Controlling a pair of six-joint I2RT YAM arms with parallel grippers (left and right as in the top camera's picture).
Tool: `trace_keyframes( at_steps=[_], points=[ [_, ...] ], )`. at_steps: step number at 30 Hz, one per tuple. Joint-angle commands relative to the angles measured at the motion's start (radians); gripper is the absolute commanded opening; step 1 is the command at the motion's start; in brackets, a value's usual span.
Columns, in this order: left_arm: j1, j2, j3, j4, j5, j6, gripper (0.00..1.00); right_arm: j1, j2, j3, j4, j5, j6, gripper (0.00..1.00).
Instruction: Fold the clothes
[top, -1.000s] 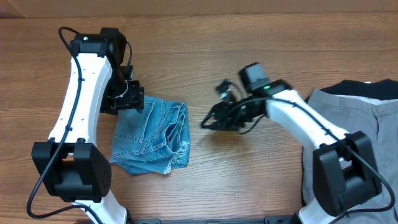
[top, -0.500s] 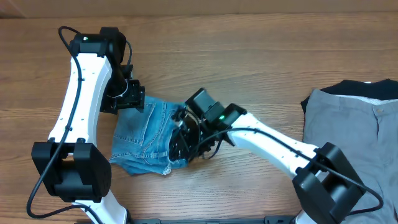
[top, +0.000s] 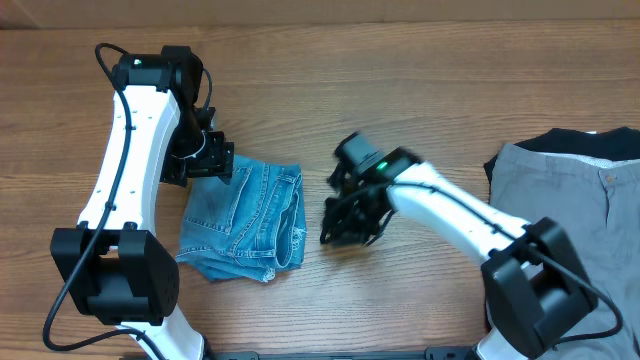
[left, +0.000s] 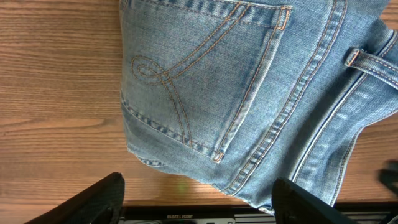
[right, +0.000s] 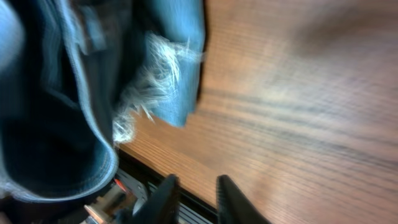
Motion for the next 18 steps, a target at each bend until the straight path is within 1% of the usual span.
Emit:
trace_keyframes(
  at_steps=[1, 2, 4, 5, 7, 8, 9, 10, 11, 12, 14, 15, 16, 17, 18],
  points=[
    [-0.002, 0.009, 0.020, 0.003, -0.006, 0.034, 0.80, -0.021, -0.027, 0.060, 0.035, -0.154, -0.129, 0.50],
    [-0.002, 0.009, 0.020, 0.006, -0.006, 0.034, 0.80, -0.018, -0.027, 0.060, 0.055, -0.167, -0.119, 0.54],
    [-0.002, 0.009, 0.014, 0.016, -0.006, 0.034, 0.73, 0.006, -0.027, 0.059, 0.086, -0.170, -0.085, 0.61],
    [-0.002, 0.009, 0.010, 0.021, -0.006, 0.034, 0.71, 0.030, -0.026, 0.059, 0.115, -0.171, -0.076, 0.68],
    [-0.002, 0.009, -0.012, 0.036, -0.006, 0.034, 0.71, 0.089, -0.020, 0.059, 0.174, -0.166, -0.055, 0.69],
    [-0.002, 0.009, -0.034, 0.052, -0.004, 0.034, 0.71, 0.128, -0.015, 0.057, 0.206, -0.138, -0.026, 0.66],
    [-0.002, 0.009, -0.049, 0.061, -0.002, 0.034, 0.71, 0.158, -0.011, 0.057, 0.221, -0.090, 0.011, 0.61],
    [-0.002, 0.009, -0.080, 0.078, -0.002, 0.034, 0.66, 0.189, -0.004, 0.057, 0.236, -0.037, 0.041, 0.49],
    [-0.002, 0.009, -0.110, 0.094, -0.002, 0.034, 0.63, 0.206, 0.001, 0.057, 0.247, -0.013, 0.050, 0.42],
    [-0.002, 0.009, -0.133, 0.109, -0.001, 0.034, 0.60, 0.213, 0.003, 0.057, 0.253, -0.006, 0.051, 0.41],
    [-0.002, 0.009, -0.197, 0.150, 0.006, 0.034, 0.58, 0.227, 0.008, 0.057, 0.269, 0.007, 0.051, 0.29],
    [-0.002, 0.009, -0.220, 0.166, 0.011, 0.034, 0.56, 0.229, 0.009, 0.057, 0.269, 0.016, 0.055, 0.25],
    [-0.002, 0.009, -0.278, 0.213, 0.025, 0.034, 0.53, 0.229, 0.011, 0.056, 0.260, 0.040, 0.058, 0.11],
    [-0.002, 0.009, -0.298, 0.229, 0.025, 0.032, 0.52, 0.227, 0.011, 0.055, 0.252, 0.058, 0.064, 0.06],
    [-0.002, 0.009, -0.351, 0.278, 0.024, 0.030, 0.52, 0.216, 0.011, 0.055, 0.218, 0.116, 0.100, 0.04]
  ],
)
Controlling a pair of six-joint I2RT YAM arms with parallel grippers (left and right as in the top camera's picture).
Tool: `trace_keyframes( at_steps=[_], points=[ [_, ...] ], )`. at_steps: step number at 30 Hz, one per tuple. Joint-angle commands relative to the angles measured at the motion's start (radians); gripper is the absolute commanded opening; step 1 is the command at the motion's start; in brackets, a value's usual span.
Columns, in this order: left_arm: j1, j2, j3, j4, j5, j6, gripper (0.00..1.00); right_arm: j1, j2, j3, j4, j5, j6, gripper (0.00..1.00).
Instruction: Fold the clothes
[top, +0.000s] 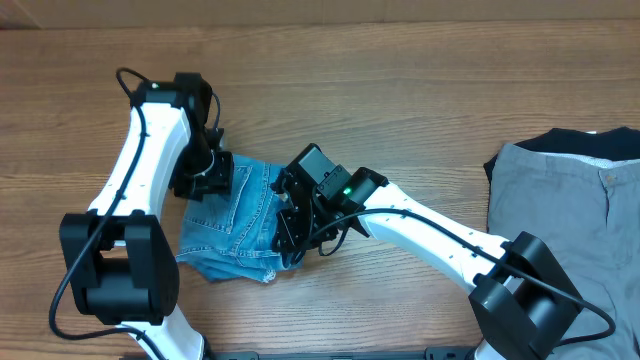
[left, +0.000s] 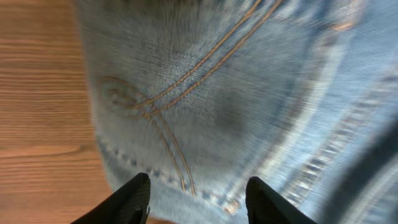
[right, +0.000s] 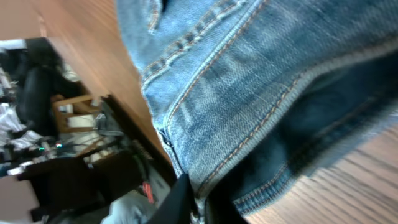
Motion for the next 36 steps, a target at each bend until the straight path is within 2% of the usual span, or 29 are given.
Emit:
trace_keyframes(
  at_steps=[1, 5, 8, 11, 12, 15, 16, 18, 21, 24, 26, 27, 28, 32, 36],
  points=[
    [-0.002, 0.007, -0.125, 0.089, 0.019, 0.008, 0.52, -0.023, 0.010, 0.016, -0.067, 0.161, 0.082, 0.04],
    [-0.002, 0.007, -0.241, 0.191, 0.010, 0.008, 0.49, -0.065, 0.010, -0.006, -0.127, 0.240, 0.163, 0.04],
    [-0.002, 0.007, -0.323, 0.268, -0.028, 0.007, 0.38, -0.089, 0.010, -0.038, -0.118, 0.239, 0.170, 0.04],
    [-0.002, 0.007, -0.384, 0.306, -0.063, -0.019, 0.39, -0.100, 0.010, -0.059, -0.141, 0.240, 0.170, 0.04],
    [-0.002, 0.007, -0.400, 0.314, -0.063, -0.019, 0.40, -0.104, 0.010, -0.064, -0.148, 0.241, 0.170, 0.04],
    [-0.002, 0.007, -0.414, 0.322, -0.060, -0.019, 0.63, -0.136, 0.010, -0.067, -0.179, 0.266, 0.174, 0.04],
    [-0.002, 0.007, -0.397, 0.316, -0.053, -0.018, 0.67, -0.156, 0.010, -0.066, -0.194, 0.266, 0.174, 0.04],
    [-0.002, 0.006, -0.333, 0.301, 0.023, 0.014, 0.71, -0.211, 0.010, -0.065, -0.235, 0.254, 0.167, 0.16],
    [-0.002, 0.006, -0.176, 0.237, 0.187, 0.072, 0.71, -0.277, 0.005, -0.064, -0.230, 0.018, -0.056, 0.30],
    [-0.003, 0.006, -0.006, 0.174, 0.380, 0.190, 0.68, -0.287, -0.008, -0.064, -0.249, -0.099, -0.191, 0.34],
    [-0.007, 0.006, 0.040, 0.182, 0.473, 0.229, 0.66, -0.275, -0.009, -0.064, -0.248, -0.158, -0.233, 0.40],
    [-0.013, 0.006, 0.058, 0.209, 0.533, 0.258, 0.62, -0.264, -0.009, -0.065, -0.245, -0.161, -0.232, 0.43],
    [-0.018, 0.006, 0.058, 0.229, 0.547, 0.271, 0.52, -0.254, -0.009, -0.065, -0.240, -0.161, -0.232, 0.44],
    [-0.050, 0.018, 0.004, 0.345, 0.544, 0.282, 0.22, -0.194, -0.009, -0.066, -0.176, -0.140, -0.169, 0.48],
    [-0.087, 0.041, -0.098, 0.446, 0.554, 0.301, 0.20, -0.144, -0.001, -0.068, -0.130, -0.007, -0.051, 0.54]
  ],
)
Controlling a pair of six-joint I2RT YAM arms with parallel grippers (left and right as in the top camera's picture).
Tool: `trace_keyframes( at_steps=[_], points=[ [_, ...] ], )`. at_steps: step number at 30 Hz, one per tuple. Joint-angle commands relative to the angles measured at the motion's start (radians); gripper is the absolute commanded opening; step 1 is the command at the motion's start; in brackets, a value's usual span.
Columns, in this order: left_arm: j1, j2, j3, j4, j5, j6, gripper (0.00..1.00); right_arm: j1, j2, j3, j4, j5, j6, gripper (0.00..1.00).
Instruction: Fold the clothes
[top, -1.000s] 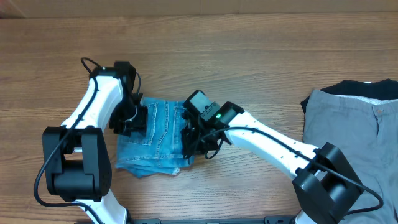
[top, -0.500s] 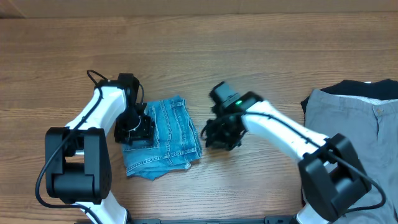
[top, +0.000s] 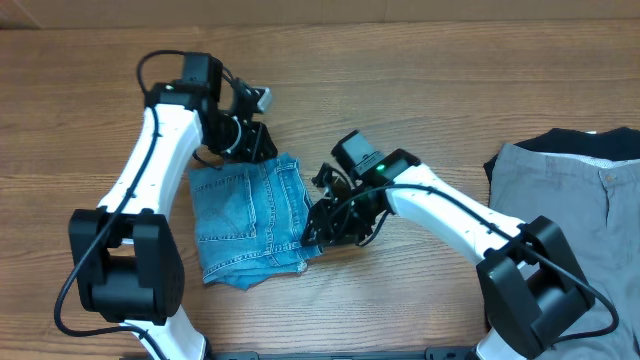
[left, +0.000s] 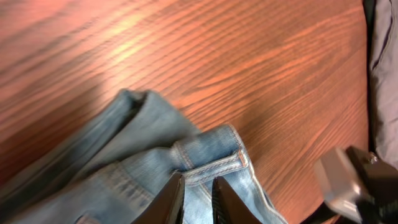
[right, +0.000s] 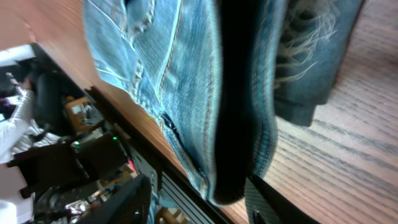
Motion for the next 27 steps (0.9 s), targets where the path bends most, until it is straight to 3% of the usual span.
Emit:
trace_keyframes(
  at_steps=[1, 3, 5, 7, 11, 15, 17, 18, 20, 27],
  points=[
    [-0.037, 0.041, -0.102, 0.071, 0.054, 0.044, 0.20, 0.038, -0.005, -0.004, 0.050, 0.077, 0.095, 0.53],
    [-0.042, 0.081, -0.146, 0.137, 0.106, 0.044, 0.22, 0.050, 0.026, -0.004, 0.092, 0.077, 0.151, 0.38],
    [-0.040, 0.169, -0.154, 0.205, 0.119, 0.033, 0.16, 0.050, 0.100, -0.004, 0.106, 0.077, 0.226, 0.13],
    [-0.039, 0.216, -0.154, 0.253, 0.118, 0.006, 0.14, 0.049, 0.150, -0.004, 0.106, 0.077, 0.291, 0.04],
    [-0.031, 0.255, -0.154, 0.338, 0.118, -0.055, 0.17, 0.044, 0.216, -0.004, 0.083, 0.069, 0.411, 0.04],
    [-0.014, 0.241, -0.110, 0.309, 0.124, -0.063, 0.21, 0.025, 0.216, -0.004, 0.076, 0.065, 0.410, 0.04],
    [-0.001, 0.234, -0.058, 0.249, 0.145, -0.061, 0.31, 0.014, 0.215, -0.004, 0.074, 0.053, 0.389, 0.13],
    [0.009, 0.226, -0.017, 0.196, 0.145, -0.061, 0.36, 0.002, 0.209, -0.002, 0.075, 0.031, 0.344, 0.23],
    [0.029, 0.210, 0.063, 0.090, 0.144, -0.040, 0.39, -0.018, 0.187, -0.001, 0.061, 0.034, 0.296, 0.33],
    [0.108, 0.098, 0.314, -0.296, 0.008, 0.018, 0.43, -0.130, 0.027, 0.000, 0.007, 0.068, 0.205, 0.42]
  ],
)
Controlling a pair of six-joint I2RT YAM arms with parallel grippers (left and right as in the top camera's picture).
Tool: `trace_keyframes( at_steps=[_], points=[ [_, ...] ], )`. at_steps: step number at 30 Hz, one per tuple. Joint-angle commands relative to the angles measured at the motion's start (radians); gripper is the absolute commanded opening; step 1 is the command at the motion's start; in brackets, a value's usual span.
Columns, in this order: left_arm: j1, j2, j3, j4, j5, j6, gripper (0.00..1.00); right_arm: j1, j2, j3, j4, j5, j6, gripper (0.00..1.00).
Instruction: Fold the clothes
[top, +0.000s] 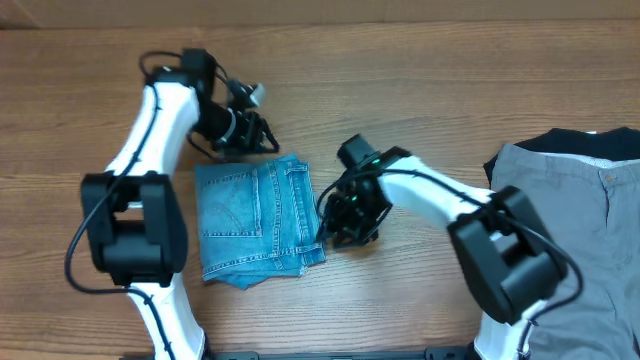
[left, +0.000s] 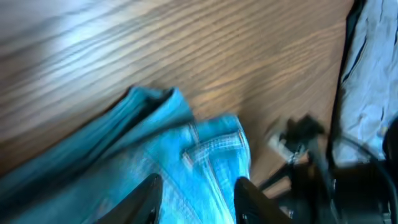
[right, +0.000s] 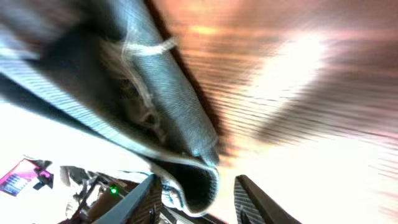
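Observation:
The folded blue denim shorts lie flat on the wooden table, left of centre. My left gripper hovers open just past the shorts' top edge; its wrist view is blurred, with the denim below the spread fingers. My right gripper is open at the shorts' right edge. In the right wrist view the frayed hem lies between the open fingers.
A grey pair of trousers lies on a black garment at the right edge of the table and runs out of view. It also shows in the left wrist view as grey cloth.
My left gripper was shut on the waistband corner and is now open over it. The shorts lie a little squarer. My right gripper stays open at the right edge, now closer to the hem.
At first the shorts lay rumpled, with my left gripper open above them and my right one nearly shut beside them. Then the right was shut on the denim. Later the left pinched the waistband corner and the right was open. Now both are open and the shorts lie folded flat.

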Motion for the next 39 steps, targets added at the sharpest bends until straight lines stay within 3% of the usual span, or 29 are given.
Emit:
trace_keyframes(
  at_steps=[1, 6, 7, 12, 18, 21, 24, 27, 31, 35, 39],
  points=[
    [0.042, -0.117, 0.097, -0.127, -0.098, 0.037, 0.44, -0.063, -0.142, -0.001, 0.014, -0.014, -0.116, 0.41],
    [0.059, -0.178, 0.096, -0.270, -0.249, -0.021, 0.45, -0.066, -0.186, -0.001, 0.135, -0.171, -0.243, 0.19],
    [0.059, -0.177, 0.086, -0.297, -0.273, -0.023, 0.44, -0.057, -0.185, -0.001, 0.184, -0.182, -0.237, 0.13],
    [0.061, -0.176, -0.083, -0.244, -0.337, -0.062, 0.43, -0.038, -0.149, -0.002, 0.269, -0.060, -0.069, 0.07],
    [0.097, -0.175, -0.420, 0.024, -0.459, -0.169, 0.38, 0.006, -0.067, -0.003, 0.320, -0.088, -0.031, 0.06],
    [0.163, -0.175, -0.582, 0.228, -0.482, -0.192, 0.46, 0.039, 0.019, -0.003, 0.262, 0.047, 0.174, 0.05],
    [0.187, -0.175, -0.621, 0.294, -0.476, -0.191, 0.58, 0.036, 0.092, -0.003, 0.246, 0.051, 0.245, 0.05],
    [0.188, -0.175, -0.620, 0.304, -0.471, -0.190, 0.67, 0.024, 0.131, -0.003, 0.234, 0.026, 0.244, 0.04],
    [0.188, -0.176, -0.597, 0.255, -0.454, -0.190, 0.68, -0.006, 0.120, -0.003, 0.208, 0.027, 0.225, 0.04],
    [0.188, -0.176, -0.523, 0.176, -0.388, -0.147, 0.67, -0.061, 0.068, -0.002, 0.181, 0.019, 0.109, 0.05],
    [0.188, -0.176, -0.384, 0.061, -0.319, -0.101, 0.68, -0.109, -0.040, -0.001, 0.137, 0.009, -0.074, 0.13]
  ],
)
